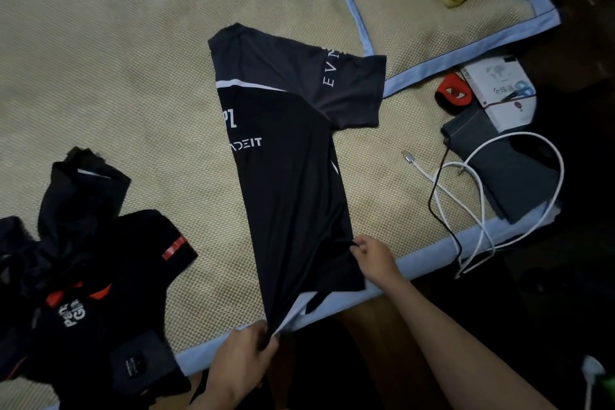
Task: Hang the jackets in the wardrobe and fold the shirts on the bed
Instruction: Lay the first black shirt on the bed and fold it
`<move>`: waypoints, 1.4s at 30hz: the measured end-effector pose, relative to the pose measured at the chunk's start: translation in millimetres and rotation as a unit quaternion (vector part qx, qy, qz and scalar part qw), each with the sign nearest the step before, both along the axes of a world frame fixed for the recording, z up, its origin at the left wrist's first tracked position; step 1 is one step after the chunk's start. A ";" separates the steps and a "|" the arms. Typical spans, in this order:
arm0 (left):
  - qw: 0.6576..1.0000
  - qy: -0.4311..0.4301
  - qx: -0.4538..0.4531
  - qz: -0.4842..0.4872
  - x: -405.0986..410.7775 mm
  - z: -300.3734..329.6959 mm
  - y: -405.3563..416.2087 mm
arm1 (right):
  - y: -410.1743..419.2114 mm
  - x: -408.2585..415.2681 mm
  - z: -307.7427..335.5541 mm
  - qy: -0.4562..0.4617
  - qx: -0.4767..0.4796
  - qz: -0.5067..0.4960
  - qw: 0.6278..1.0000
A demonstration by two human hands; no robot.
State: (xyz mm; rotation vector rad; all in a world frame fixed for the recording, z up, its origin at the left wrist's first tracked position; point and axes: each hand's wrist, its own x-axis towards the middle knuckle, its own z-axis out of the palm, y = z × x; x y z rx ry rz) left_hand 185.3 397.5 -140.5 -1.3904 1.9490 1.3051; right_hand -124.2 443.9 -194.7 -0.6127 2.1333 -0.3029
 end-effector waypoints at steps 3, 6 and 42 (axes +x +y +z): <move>0.988 -0.056 -0.080 -0.120 1.2 2.8 -6.7 | 5.6 3.7 -5.7 0.028 -0.015 0.018 0.999; 0.973 -0.077 -0.097 -0.195 -2.4 6.8 -12.0 | 10.1 6.8 -8.8 0.040 -0.020 0.012 0.999; 0.969 0.071 -0.068 -0.229 -43.0 -13.4 -8.2 | 29.9 3.6 13.3 -0.331 0.074 -0.053 0.939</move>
